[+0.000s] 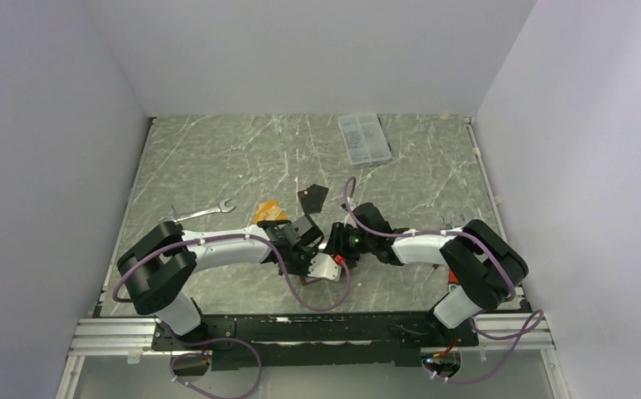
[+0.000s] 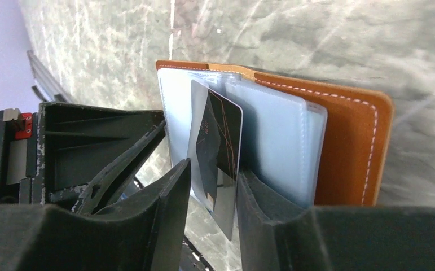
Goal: Put the credit cards into the card holder
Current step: Insert the credit card into the card holder.
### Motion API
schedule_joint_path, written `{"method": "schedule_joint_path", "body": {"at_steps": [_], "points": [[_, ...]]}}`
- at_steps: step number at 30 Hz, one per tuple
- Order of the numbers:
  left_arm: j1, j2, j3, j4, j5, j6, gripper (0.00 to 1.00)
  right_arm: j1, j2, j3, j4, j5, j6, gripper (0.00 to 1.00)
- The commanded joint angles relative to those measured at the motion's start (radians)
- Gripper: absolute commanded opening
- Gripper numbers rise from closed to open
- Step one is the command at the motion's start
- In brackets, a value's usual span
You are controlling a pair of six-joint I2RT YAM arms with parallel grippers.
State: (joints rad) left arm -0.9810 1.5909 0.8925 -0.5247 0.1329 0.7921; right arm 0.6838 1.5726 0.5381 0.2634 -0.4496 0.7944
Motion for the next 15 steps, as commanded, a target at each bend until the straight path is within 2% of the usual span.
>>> {"method": "schedule_joint_path", "body": {"at_steps": [1, 10, 15], "points": [[0.01, -0.006, 0.009, 0.036, 0.024, 0.019, 0.26, -0.006, -0.049, 0.006, -0.225, 0.199, -0.056, 0.4], [0.016, -0.01, 0.007, 0.043, 0.03, 0.008, 0.25, 0.057, -0.063, 0.03, -0.31, 0.285, -0.039, 0.46], [0.016, -0.026, 0.021, 0.065, 0.041, -0.003, 0.21, 0.071, -0.079, -0.016, -0.269, 0.274, 0.001, 0.47]]}}
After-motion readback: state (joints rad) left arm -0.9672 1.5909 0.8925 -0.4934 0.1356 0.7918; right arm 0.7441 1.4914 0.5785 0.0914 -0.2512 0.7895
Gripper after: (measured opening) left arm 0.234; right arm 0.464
